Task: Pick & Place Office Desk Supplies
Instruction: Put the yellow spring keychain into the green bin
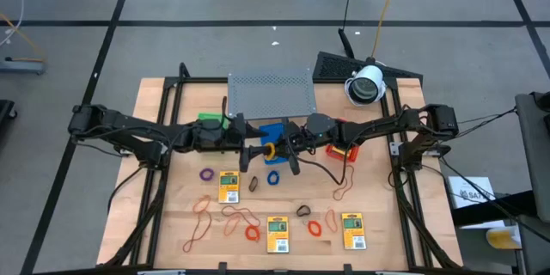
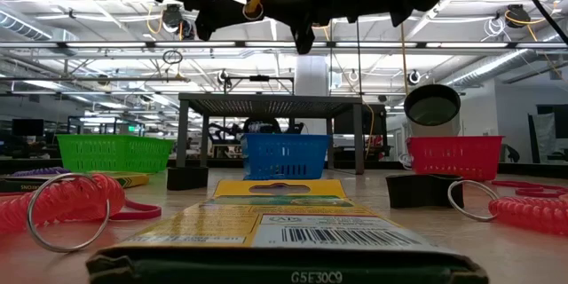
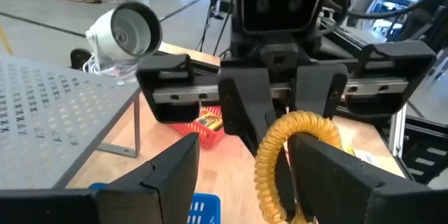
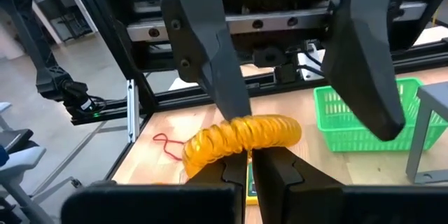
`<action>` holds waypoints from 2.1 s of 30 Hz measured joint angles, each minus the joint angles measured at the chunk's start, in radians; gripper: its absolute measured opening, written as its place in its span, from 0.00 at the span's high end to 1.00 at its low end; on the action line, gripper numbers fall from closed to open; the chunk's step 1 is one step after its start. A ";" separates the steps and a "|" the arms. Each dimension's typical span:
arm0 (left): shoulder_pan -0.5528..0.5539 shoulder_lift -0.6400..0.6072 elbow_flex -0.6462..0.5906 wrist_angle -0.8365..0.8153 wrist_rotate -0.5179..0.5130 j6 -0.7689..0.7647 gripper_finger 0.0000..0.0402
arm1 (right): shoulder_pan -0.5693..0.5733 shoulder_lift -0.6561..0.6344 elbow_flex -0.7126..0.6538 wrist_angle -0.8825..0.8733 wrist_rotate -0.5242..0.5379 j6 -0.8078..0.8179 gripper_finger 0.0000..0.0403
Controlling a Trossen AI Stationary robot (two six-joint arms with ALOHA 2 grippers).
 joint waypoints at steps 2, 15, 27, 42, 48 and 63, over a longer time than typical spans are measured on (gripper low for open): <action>0.006 0.000 0.000 0.000 0.000 -0.002 0.40 | 0.000 0.000 0.000 0.003 0.000 0.000 0.99; 0.010 0.000 0.000 0.026 0.002 0.007 0.42 | 0.002 0.000 0.000 0.001 -0.001 0.000 0.99; 0.010 0.021 0.000 0.040 0.053 0.007 0.75 | 0.002 0.000 0.000 -0.003 -0.002 0.000 0.99; 0.009 0.082 0.000 0.158 0.037 0.136 0.99 | 0.002 0.000 0.000 -0.068 -0.001 0.000 0.99; 0.008 0.043 0.000 0.150 0.013 0.165 0.99 | 0.002 0.000 0.002 -0.070 -0.001 0.000 0.99; -0.034 -0.018 0.000 0.043 -0.107 0.207 0.99 | 0.005 0.000 0.002 -0.072 -0.001 -0.067 0.74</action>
